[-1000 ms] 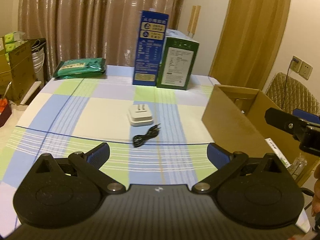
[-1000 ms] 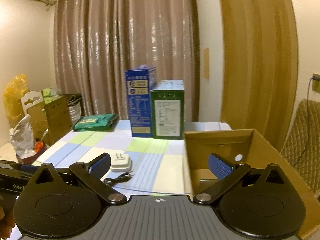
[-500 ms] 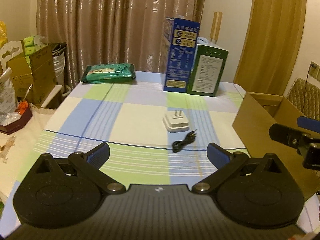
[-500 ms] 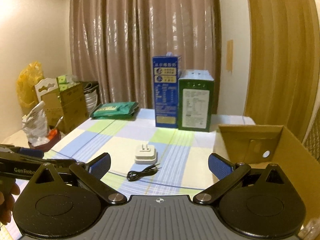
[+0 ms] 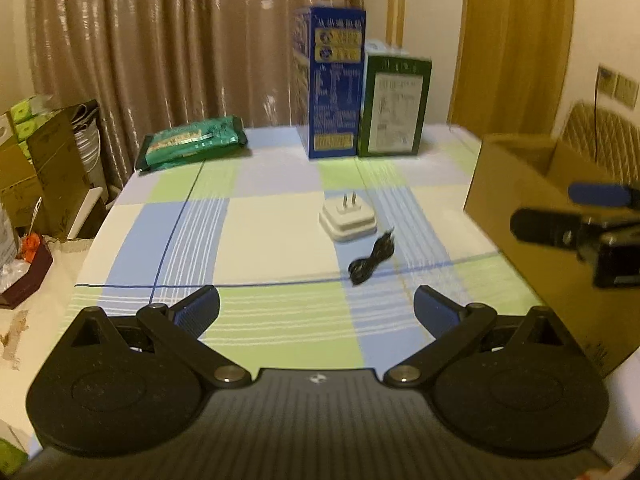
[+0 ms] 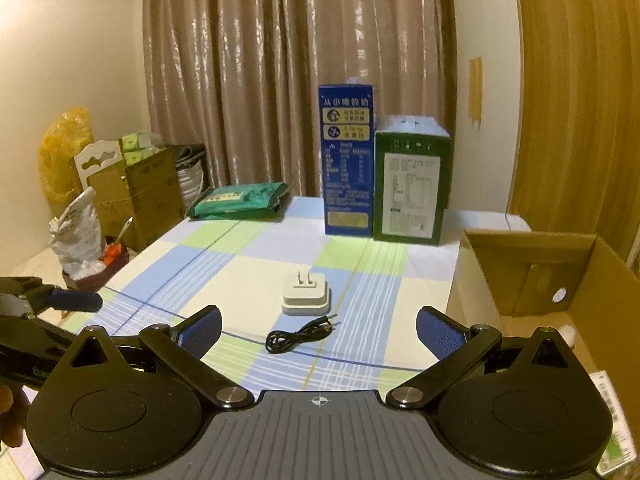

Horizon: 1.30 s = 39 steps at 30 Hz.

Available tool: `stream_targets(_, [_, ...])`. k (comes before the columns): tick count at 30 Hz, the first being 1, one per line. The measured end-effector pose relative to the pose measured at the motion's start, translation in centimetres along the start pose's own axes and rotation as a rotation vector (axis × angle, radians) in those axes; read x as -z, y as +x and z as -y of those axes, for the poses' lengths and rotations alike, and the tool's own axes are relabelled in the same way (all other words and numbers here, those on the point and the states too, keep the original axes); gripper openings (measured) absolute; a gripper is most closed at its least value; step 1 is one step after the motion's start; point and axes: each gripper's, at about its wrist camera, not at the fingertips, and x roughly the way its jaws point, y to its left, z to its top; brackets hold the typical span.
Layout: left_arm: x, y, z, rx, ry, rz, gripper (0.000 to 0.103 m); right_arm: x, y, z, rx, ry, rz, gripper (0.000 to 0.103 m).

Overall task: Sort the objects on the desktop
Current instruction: 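Move both tools back from the cardboard box to the table, then grasp the black cable with left tool while right tool approaches the white plug adapter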

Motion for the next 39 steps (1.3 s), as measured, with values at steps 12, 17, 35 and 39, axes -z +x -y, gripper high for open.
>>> stream_targets(12, [-0.9, 5.8, -0.5, 0.076, 0.079, -0.102, 0.101, 0.0, 6.3, 1.2, 0.006, 0.011, -0.112, 0.101])
stream_targets(17, [-1.1, 8.6, -0.4, 0.107, 0.127, -0.103, 0.101, -0.2, 8.4, 2.9, 0.007, 0.075, -0.139, 0.101])
stream_targets(35, [-2.9, 17.0, 2.7, 0.265, 0.33, -0.055, 0.051, -2.0, 11.5, 6.1, -0.001, 0.214, -0.104, 0.097])
stream_targets(39, [-2.3, 18.2, 3.6, 0.28, 0.366, -0.093, 0.036, -2.0, 11.9, 6.4, 0.005, 0.217, -0.108, 0.097])
